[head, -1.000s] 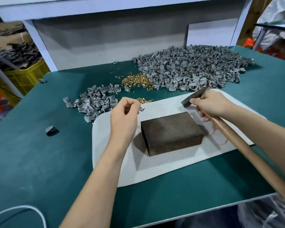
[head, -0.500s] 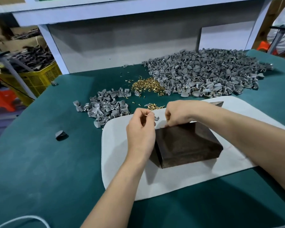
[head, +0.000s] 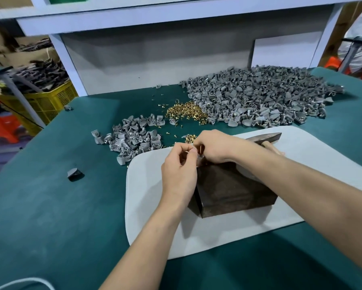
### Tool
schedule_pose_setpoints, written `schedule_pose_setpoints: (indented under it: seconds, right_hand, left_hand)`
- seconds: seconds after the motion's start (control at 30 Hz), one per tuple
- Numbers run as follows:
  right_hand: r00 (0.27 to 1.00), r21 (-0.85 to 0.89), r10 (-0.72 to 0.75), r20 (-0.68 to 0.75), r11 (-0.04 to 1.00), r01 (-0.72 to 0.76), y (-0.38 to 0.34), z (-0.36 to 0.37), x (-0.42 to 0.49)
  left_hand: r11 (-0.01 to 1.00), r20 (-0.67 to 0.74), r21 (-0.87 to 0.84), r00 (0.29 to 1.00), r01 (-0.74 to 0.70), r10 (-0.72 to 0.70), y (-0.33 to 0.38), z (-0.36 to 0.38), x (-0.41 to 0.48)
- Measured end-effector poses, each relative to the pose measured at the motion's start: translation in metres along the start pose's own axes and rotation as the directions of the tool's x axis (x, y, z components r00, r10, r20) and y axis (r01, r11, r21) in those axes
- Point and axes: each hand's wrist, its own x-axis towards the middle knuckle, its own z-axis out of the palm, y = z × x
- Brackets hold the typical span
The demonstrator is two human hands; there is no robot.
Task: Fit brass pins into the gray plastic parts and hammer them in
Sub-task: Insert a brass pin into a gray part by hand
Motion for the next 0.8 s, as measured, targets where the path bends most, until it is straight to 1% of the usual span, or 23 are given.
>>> schedule_pose_setpoints:
  seconds: [0.1,0.2,0.3,0.37,0.43,0.5,0.57,0.67,0.73,0.8]
  right_hand:
    - [0.999,0.059,-0.002,-0.032,0.998,0.004,-0.001,0.004,-0.002]
    - [0.996,0.096,0.058,-0.065,0.994,-0.052,0.0,0.007,-0.003]
    - [0.983,0.125,0.12,-0.136,0.987,-0.103,0.001,0.01,-0.005]
    - [0.965,0.165,0.13,-0.227,0.982,-0.093,0.003,0.01,-0.007]
    - [0.93,0.246,0.129,-0.345,0.968,-0.043,0.008,0.006,-0.015]
    - [0.891,0.388,0.1,-0.442,0.917,0.09,0.015,0.002,-0.028]
    - [0.864,0.495,0.06,-0.499,0.839,0.228,0.024,0.001,-0.043]
    - [0.842,0.542,0.003,-0.539,0.766,0.345,0.035,0.006,-0.059]
    - [0.839,0.551,-0.022,-0.544,0.744,0.377,0.039,0.008,-0.063]
    - [0.84,0.542,-0.042,-0.541,0.746,0.387,0.038,0.008,-0.064]
  left_hand:
    - [1.0,-0.004,-0.004,1.0,0.006,-0.006,0.0,0.0,0.001]
    - [1.0,-0.004,0.008,1.0,-0.006,0.006,0.0,-0.001,0.0]
    - [1.0,0.014,-0.007,1.0,-0.013,0.013,0.002,-0.003,0.0]
    - [0.999,0.036,-0.023,0.999,-0.023,0.024,0.004,-0.004,-0.001]
    - [0.998,0.065,-0.061,0.997,-0.027,0.031,0.007,-0.003,-0.002]
    - [0.992,0.088,-0.128,0.996,-0.009,0.02,0.01,-0.002,-0.003]
    - [0.982,0.11,-0.188,0.994,0.014,0.007,0.012,-0.001,-0.004]
    - [0.982,0.176,-0.187,0.984,0.007,0.026,0.013,0.003,-0.008]
    - [0.982,0.217,-0.187,0.974,-0.024,0.065,0.015,0.006,-0.009]
    - [0.981,0.216,-0.175,0.969,-0.078,0.116,0.014,0.006,-0.01]
